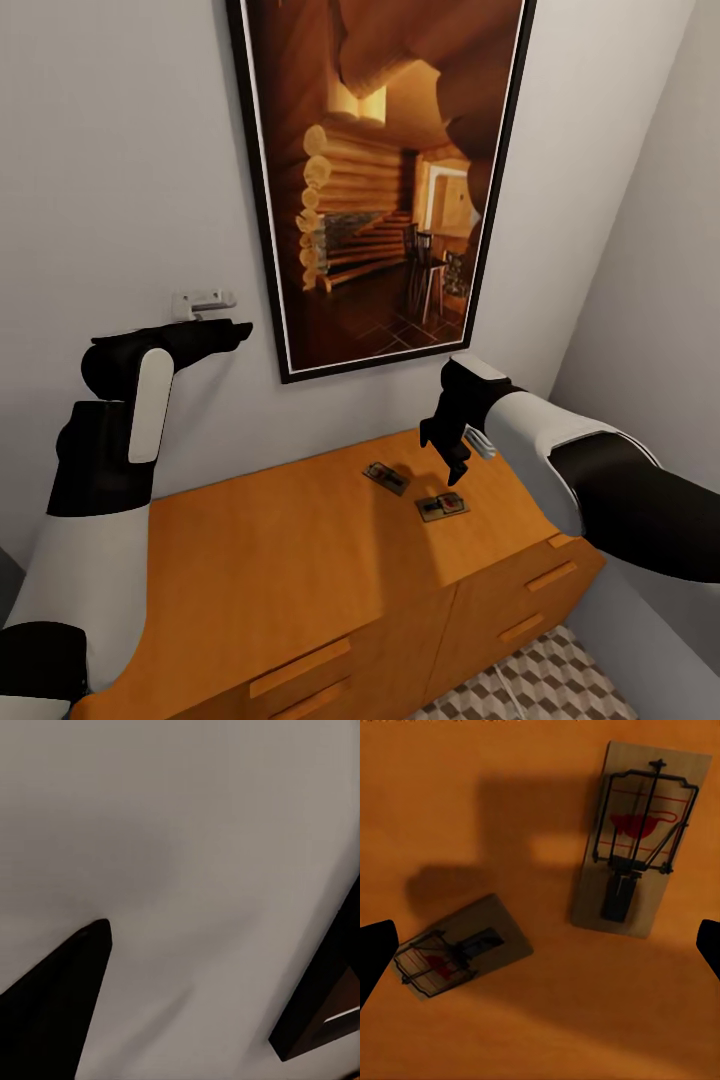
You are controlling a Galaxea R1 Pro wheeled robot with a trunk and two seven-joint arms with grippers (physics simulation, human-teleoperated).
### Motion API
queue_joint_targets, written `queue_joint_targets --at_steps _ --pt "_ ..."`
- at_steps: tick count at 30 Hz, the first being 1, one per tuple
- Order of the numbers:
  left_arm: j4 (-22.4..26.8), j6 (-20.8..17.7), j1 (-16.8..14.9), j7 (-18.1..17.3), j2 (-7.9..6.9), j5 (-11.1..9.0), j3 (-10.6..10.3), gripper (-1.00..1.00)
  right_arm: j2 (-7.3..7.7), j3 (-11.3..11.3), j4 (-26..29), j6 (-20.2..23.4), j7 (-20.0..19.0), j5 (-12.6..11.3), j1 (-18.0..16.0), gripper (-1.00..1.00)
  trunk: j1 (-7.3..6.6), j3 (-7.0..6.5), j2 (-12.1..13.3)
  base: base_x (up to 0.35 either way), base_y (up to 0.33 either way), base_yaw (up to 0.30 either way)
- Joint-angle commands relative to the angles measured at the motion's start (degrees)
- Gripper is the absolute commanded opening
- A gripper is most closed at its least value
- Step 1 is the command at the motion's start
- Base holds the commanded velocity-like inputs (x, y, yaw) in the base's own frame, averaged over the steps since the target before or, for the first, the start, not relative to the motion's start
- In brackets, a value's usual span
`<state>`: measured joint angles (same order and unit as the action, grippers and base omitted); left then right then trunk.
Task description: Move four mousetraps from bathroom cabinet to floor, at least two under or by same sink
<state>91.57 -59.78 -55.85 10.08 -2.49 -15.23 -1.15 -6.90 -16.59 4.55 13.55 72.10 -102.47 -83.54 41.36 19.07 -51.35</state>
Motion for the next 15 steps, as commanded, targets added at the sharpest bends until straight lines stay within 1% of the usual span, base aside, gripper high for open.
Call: queue_joint_targets --at_steps 1,8,15 --pt "0.0 -0.2 -0.1 0.6 -0.06 -0.4 -0.1 1.00 0.01 -0.5 0.0 0.6 0.2 -0.4 0.0 1.00 0.01 0.08 0.0 0.000 0.000 0.000" --pt "0.0 -0.2 -0.1 0.6 -0.06 -0.4 -0.1 1.00 0.05 -0.5 0.1 0.6 0.2 -0.4 0.0 1.00 0.01 0.08 0.0 0.000 0.000 0.000" --pt "0.0 -0.2 -0.1 0.6 -0.06 -0.4 -0.1 1.00 0.21 -0.5 0.1 0.7 0.2 -0.4 0.0 1.00 1.55 1.34 -2.8 0.000 0.000 0.000"
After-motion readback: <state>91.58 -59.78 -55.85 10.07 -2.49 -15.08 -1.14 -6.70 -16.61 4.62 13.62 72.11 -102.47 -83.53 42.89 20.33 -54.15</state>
